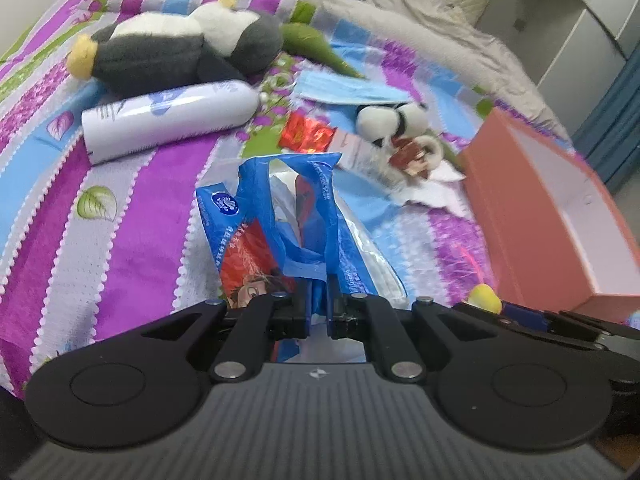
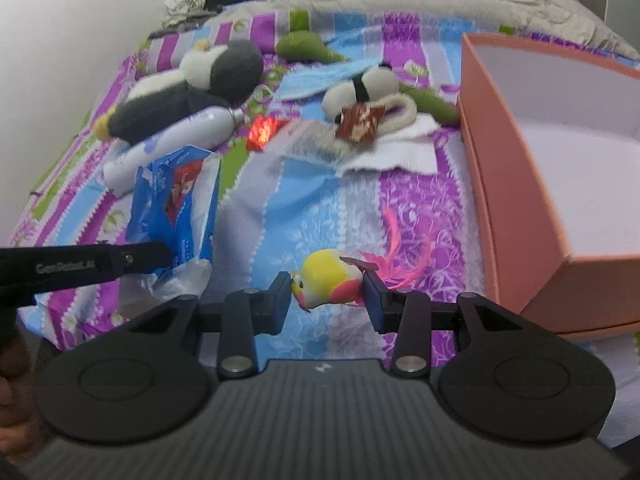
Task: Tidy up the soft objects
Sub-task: 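Carry the bird and the blue bag with both grippers over the orange box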
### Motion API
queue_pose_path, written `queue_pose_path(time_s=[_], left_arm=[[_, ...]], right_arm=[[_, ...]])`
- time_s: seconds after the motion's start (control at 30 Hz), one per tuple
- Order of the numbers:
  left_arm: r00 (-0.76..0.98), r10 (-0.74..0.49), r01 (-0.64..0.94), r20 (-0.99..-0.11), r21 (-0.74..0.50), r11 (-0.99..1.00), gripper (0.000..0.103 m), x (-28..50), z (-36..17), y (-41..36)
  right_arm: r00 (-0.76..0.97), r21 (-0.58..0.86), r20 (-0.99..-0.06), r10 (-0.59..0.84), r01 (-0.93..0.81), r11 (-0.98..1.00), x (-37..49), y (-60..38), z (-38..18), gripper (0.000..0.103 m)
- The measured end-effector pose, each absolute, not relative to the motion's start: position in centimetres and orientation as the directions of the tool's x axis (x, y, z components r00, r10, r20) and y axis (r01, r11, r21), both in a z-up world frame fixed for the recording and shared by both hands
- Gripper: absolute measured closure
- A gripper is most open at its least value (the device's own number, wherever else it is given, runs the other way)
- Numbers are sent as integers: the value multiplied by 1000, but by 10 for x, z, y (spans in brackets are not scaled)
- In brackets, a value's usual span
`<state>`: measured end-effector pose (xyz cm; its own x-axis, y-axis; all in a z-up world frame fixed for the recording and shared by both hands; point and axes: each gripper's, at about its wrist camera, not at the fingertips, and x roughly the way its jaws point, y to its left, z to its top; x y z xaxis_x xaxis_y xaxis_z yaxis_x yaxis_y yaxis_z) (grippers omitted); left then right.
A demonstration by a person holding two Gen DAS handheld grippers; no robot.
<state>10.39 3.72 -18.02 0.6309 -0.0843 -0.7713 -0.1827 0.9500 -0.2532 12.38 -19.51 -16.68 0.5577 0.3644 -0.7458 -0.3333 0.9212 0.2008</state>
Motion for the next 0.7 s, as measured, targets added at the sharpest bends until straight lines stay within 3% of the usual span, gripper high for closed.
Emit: queue_pose_path(time_s=[0.7], left_arm=[[723, -193, -17, -664, -297, 955, 95, 52, -65, 22]], right_arm=[[703, 216, -574, 420, -365, 906, 76, -222, -58, 60]])
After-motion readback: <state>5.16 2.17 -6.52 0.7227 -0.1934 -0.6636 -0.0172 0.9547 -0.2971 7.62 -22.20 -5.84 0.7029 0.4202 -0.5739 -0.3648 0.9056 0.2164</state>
